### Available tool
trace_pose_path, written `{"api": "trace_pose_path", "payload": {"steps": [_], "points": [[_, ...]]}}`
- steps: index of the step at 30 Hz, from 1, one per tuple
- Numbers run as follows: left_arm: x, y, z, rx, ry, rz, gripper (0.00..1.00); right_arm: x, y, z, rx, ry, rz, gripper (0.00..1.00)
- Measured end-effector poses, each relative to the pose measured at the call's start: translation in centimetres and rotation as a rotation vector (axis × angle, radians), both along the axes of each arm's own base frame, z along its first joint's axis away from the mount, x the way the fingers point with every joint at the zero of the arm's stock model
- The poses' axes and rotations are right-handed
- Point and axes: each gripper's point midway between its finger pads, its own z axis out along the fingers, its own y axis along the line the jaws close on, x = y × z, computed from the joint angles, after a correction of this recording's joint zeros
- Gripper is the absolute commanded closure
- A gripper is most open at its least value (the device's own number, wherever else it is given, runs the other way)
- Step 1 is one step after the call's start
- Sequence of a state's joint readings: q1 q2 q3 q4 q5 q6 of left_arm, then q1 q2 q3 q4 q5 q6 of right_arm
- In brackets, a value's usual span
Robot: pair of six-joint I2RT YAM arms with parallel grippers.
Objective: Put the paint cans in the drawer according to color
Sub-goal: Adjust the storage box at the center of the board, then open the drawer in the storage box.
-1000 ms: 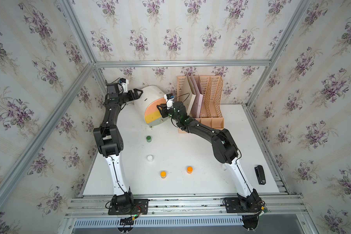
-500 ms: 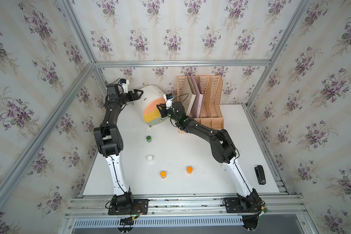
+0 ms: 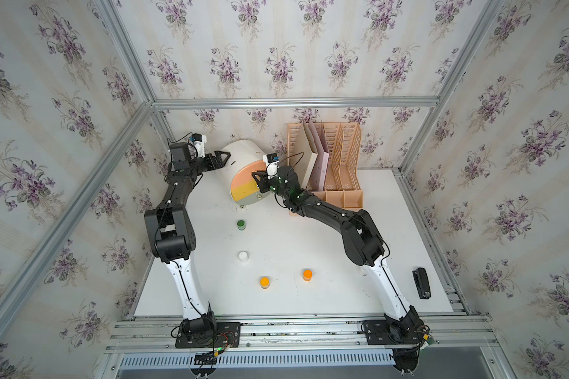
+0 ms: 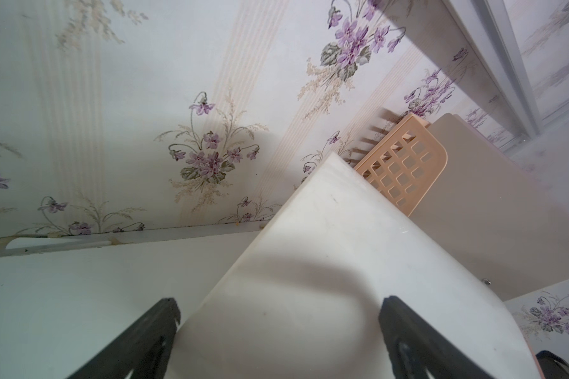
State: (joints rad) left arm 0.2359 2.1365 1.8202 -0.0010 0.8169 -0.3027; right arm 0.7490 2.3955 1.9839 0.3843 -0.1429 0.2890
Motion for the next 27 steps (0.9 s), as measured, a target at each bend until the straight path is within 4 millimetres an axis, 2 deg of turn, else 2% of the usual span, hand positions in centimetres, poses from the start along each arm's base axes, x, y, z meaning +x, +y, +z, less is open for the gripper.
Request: {"api": "trace_pose_path", "payload": {"steps": [9, 16, 27], "points": [[-1.8, 0.2, 0.5, -0.004, -0.001, 0.020, 0.01, -1.3, 0.1, 0.1, -0.004, 0.031, 0.017, 0.83], [-3.6, -0.4, 1.3, -0.022, 0.001, 0.003, 0.01, -3.6, 0.9, 0.0, -0.007, 0.055, 0.046, 0.85], [-3.9, -0.6, 1.3, -0.049, 0.015, -0.002, 0.01, -4.8, 0.3, 0.0, -0.021, 0.067, 0.046, 0.92]]}}
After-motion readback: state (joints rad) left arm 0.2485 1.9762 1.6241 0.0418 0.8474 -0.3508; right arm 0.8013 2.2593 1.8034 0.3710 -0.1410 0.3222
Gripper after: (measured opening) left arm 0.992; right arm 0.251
